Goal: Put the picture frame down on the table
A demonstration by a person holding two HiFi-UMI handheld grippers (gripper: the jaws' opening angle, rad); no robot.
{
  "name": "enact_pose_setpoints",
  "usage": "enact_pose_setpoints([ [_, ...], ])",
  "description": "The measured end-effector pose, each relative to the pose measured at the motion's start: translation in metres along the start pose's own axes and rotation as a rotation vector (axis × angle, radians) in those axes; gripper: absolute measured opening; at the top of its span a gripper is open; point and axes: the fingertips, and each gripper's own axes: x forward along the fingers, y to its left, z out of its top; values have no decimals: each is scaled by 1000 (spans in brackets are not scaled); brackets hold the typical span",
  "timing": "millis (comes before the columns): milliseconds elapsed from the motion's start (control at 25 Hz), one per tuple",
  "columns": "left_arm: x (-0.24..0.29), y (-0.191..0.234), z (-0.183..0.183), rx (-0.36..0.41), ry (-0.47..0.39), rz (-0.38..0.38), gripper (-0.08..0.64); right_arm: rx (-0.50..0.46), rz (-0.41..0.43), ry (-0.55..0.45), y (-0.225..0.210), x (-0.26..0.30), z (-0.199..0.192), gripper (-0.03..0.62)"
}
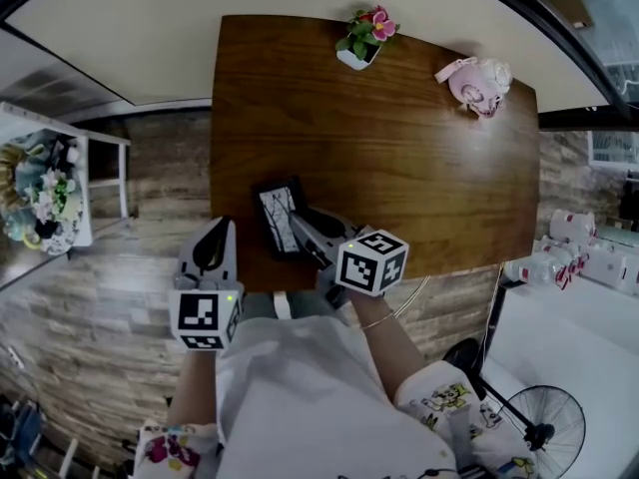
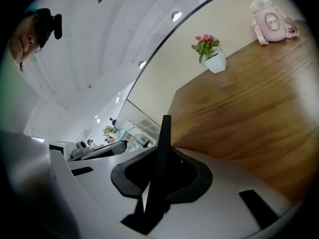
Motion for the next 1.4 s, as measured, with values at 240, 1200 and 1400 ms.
enact_pose_setpoints([
  [240,1,-2,-6,-6,9,7,5,-11,-28,14,-10,2,-4,61],
  [1200,4,16,-19,0,31,20,5,-197,-184,103,-35,26,-17,117],
  [1400,6,17,-14,5,28,21,5,-238,-205,124,-37,28,-18,126],
])
